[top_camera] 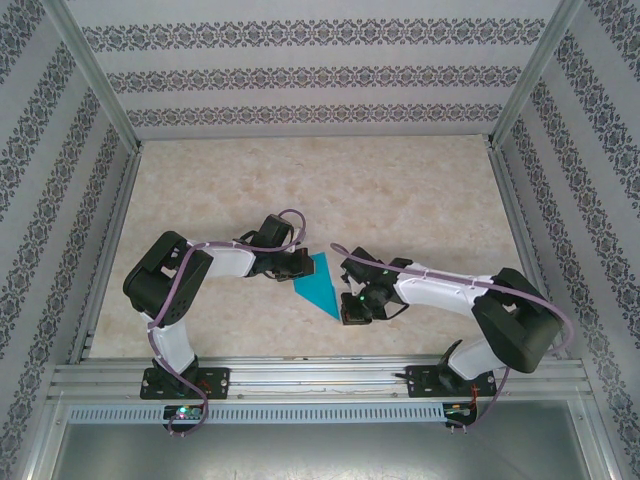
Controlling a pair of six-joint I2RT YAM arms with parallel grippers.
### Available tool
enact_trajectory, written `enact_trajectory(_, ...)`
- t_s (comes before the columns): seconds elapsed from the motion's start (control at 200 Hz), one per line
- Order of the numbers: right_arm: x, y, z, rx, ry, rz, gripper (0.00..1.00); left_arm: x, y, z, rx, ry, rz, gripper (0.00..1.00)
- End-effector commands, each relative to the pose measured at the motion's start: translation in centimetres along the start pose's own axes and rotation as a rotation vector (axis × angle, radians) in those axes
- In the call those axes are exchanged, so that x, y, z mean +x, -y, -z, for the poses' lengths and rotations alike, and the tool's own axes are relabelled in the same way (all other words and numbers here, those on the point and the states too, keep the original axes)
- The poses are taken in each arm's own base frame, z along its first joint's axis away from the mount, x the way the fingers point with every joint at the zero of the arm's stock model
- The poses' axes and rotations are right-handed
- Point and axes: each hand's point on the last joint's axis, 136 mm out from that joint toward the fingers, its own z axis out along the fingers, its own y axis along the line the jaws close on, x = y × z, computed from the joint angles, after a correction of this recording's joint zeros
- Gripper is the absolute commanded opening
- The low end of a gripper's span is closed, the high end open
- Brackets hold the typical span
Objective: Fold a paper plane with a square sheet of paper (fold left side to right side)
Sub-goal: Fourth fold the wing at the center of the table.
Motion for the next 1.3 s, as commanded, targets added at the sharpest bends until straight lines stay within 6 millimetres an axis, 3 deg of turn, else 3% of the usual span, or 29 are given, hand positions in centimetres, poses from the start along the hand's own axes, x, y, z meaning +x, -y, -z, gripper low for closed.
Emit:
enact_trajectory(0.0, -1.1, -1.7, 1.5, -0.039, 0.045, 0.049, 0.00, 1.6, -4.7, -0.6, -0.169, -0.036, 0.047, 0.00)
enact_trajectory(0.12, -1.9, -2.7, 0.7, -0.085, 0.048, 0.053, 0.00, 1.5, -4.5, -0.6, -0.161, -0.036, 0.046, 0.00)
enact_trajectory(0.355, -3.4, -2.6, -0.7, -0.064, 0.059, 0.047, 0.00, 1.6, -4.4, -0.6, -0.157, -0.038, 0.046, 0.00)
enact_trajectory(0.525, -3.4, -2.5, -1.2, -0.064, 0.047, 0.045, 0.00, 1.5, -4.4, -0.7, -0.158, -0.037, 0.046, 0.00)
enact_trajectory(0.889, -1.3, 0.8, -2.6, 0.035, -0.024, -0.003, 0.00, 1.7, -4.6, -0.7, -0.164, -0.040, 0.046, 0.00)
enact_trajectory(1.299, 2.6, 3.3, -2.5, 0.064, -0.099, -0.057, 0.00, 1.5, -4.7, -0.6, -0.176, -0.036, 0.045, 0.00)
